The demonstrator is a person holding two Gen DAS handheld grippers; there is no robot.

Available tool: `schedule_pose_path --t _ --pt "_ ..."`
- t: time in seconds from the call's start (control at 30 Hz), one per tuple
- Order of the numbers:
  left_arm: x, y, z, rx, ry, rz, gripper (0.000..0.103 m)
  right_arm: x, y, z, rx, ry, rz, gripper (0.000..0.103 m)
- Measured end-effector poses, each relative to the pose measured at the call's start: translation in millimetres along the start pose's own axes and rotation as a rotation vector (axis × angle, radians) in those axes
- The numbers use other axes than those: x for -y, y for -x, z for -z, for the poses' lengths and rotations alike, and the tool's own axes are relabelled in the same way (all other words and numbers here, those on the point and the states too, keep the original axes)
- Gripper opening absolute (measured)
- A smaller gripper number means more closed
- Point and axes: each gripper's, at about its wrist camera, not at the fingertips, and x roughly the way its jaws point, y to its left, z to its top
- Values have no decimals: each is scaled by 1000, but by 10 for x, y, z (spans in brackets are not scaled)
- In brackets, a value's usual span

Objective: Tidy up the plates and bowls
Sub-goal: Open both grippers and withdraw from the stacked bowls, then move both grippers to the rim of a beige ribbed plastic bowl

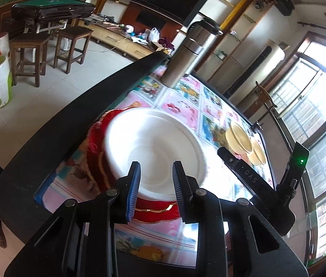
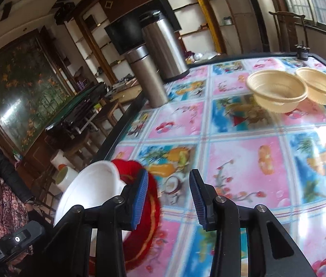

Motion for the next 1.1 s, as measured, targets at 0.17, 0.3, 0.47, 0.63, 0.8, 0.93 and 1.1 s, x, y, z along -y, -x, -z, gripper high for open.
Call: schedule_pose_path --t 0.17,0.3,0.47,0.63,0.8,0.93,1.1 --pt "447 -105 111 -45 -90 62 26 577 99 -123 26 -70 60 40" --pt "948 -312 265 -111 -197 106 26 1140 193 -177 44 -137 112 40" --pt "1499 -683 434 -196 -285 125 26 1904 316 -246 78 -247 174 43" --pt "1917 -1228 455 -293 -280 137 32 2482 338 -361 86 -368 163 43" --pt "2223 -1616 241 -300 -240 154 32 2765 265 -598 85 -446 50 43" --pt "2332 -1980 -94 -291 -152 156 39 2899 149 -876 64 -497 -106 44" --pt "2442 -2402 -465 -265 -75 134 56 2973 -72 -1218 7 -554 -135 55"
